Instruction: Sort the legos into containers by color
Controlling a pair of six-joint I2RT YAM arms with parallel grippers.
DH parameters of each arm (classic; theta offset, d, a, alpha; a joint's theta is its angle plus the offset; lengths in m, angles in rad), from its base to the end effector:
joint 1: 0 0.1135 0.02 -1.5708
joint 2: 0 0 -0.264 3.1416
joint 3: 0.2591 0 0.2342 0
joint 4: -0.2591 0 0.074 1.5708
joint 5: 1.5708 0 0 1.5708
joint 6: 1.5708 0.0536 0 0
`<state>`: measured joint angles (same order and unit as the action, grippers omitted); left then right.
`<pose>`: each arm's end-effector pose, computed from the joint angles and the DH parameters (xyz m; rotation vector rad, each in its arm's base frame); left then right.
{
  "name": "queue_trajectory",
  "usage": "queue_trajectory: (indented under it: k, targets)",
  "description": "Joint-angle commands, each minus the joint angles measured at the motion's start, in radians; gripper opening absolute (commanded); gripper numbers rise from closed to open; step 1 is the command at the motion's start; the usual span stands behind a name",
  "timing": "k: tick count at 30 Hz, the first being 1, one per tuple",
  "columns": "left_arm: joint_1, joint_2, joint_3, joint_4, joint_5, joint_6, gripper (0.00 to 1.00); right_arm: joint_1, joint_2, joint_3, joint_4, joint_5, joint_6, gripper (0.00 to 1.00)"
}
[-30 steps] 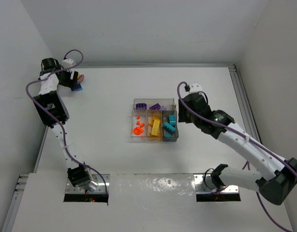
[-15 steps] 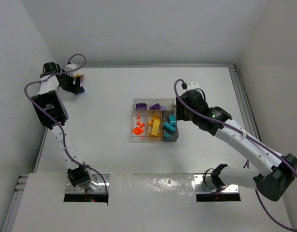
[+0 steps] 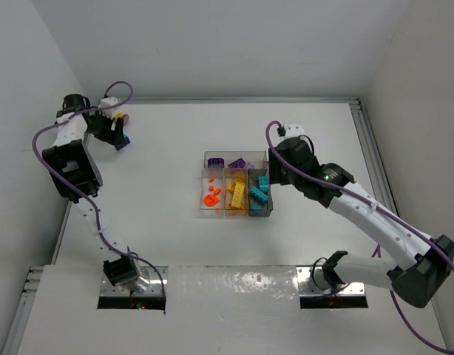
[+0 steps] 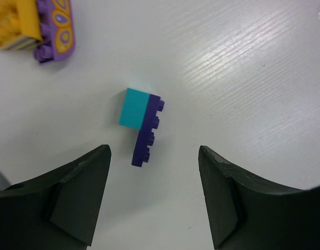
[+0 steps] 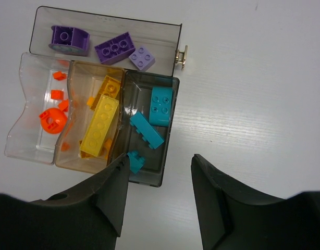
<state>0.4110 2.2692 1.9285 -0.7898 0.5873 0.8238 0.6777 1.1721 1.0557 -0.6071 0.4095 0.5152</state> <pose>0.4461 0.1620 0.1893 0.6612 2.3528 -0.2854 0.2016 0.1349 0.3086 0.0270 2.2293 0.1809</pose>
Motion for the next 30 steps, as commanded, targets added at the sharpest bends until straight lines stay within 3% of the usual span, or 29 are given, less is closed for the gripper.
queue_trajectory:
  k: [1, 8, 11, 14, 17, 30]
  targets:
    - [-0.017, -0.08, -0.023, 0.011, -0.021, 0.047, 0.66, 0.003, -0.015, 0.038, 0.026, -0.008, -0.011, 0.51]
    - [-0.038, -0.074, -0.06, 0.067, -0.159, 0.081, 0.65, 0.003, -0.022, 0.036, 0.024, -0.012, -0.009, 0.51]
    - [-0.038, -0.042, -0.013, 0.098, -0.202, 0.066, 0.65, 0.003, -0.023, 0.038, 0.02, -0.014, -0.007, 0.51]
    - [-0.038, 0.036, 0.136, 0.034, -0.208, 0.075, 0.64, 0.005, -0.025, 0.036, 0.017, -0.012, 0.0, 0.51]
    - [-0.043, 0.099, 0.187, 0.009, -0.222, 0.058, 0.61, 0.005, -0.031, 0.033, 0.013, -0.011, 0.009, 0.51]
    - [-0.046, 0.053, 0.049, 0.009, -0.164, 0.055, 0.53, 0.005, -0.038, 0.035, 0.012, -0.001, 0.009, 0.51]
